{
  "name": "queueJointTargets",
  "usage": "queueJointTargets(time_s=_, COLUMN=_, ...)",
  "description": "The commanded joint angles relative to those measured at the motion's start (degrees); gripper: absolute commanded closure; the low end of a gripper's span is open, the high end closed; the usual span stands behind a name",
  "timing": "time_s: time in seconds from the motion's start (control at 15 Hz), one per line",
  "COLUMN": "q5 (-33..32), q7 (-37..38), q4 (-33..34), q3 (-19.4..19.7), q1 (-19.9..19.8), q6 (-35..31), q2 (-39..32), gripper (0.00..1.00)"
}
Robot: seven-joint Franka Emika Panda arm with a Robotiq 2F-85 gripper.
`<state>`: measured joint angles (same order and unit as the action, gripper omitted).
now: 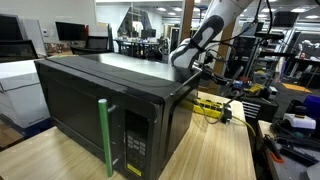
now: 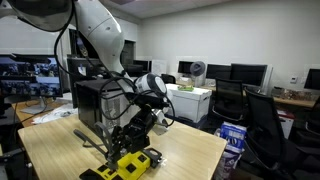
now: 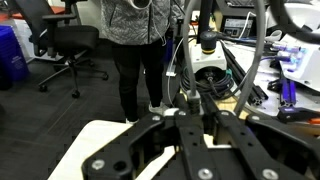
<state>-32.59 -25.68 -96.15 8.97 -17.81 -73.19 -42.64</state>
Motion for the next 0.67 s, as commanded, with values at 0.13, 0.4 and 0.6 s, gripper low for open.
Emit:
queueJointTargets(time_s=0.13, q5=0.20, q7=4.98, q4=0.13, q3=-0.12, q1=0.13, q6=-0.83, q2=-0.81, gripper=0.95)
queueJointTargets(time_s=0.4, q5=1.05, q7=5.74, q4=0.26, q3=-0.49, q1=0.18, q6=-0.36, q2=-1.34, gripper=0.95)
queueJointTargets(time_s=0.6, q5=1.08, q7=5.59, q4=-0.05, q3=-0.88, q1=0.17, q6=-0.78, q2=-1.38, gripper=0.95)
